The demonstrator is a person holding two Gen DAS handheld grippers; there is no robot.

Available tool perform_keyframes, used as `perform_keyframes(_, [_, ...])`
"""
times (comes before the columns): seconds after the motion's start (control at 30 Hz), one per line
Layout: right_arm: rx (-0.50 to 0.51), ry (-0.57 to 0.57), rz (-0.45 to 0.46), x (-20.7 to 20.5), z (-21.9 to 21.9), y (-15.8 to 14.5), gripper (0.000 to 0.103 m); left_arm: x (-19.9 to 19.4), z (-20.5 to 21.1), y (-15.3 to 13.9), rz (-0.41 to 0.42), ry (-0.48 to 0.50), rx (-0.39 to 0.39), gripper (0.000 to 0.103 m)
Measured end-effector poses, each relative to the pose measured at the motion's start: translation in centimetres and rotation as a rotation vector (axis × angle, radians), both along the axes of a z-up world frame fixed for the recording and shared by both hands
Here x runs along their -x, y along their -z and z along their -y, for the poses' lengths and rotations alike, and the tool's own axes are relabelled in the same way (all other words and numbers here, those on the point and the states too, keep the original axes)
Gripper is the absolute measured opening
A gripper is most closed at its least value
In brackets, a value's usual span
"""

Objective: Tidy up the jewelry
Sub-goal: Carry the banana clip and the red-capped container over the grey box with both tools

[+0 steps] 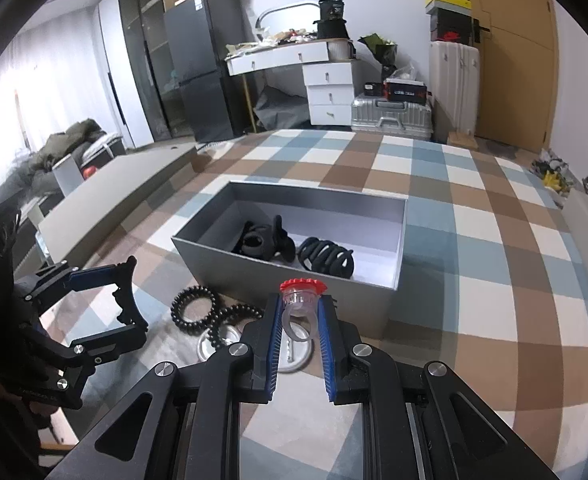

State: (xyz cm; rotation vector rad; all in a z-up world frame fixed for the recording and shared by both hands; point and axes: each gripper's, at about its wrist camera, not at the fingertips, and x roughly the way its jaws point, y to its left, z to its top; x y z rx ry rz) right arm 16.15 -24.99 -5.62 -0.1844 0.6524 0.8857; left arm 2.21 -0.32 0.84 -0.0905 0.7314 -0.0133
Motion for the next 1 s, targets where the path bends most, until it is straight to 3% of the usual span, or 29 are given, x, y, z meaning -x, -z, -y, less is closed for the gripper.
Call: perform_keyframes(1.0, [-0.161,0.042,-0.061,-3.1,0.5,-1.6,0.017,-4.9,0.1,-2.9,0.113,-0.046,0.039,0.087])
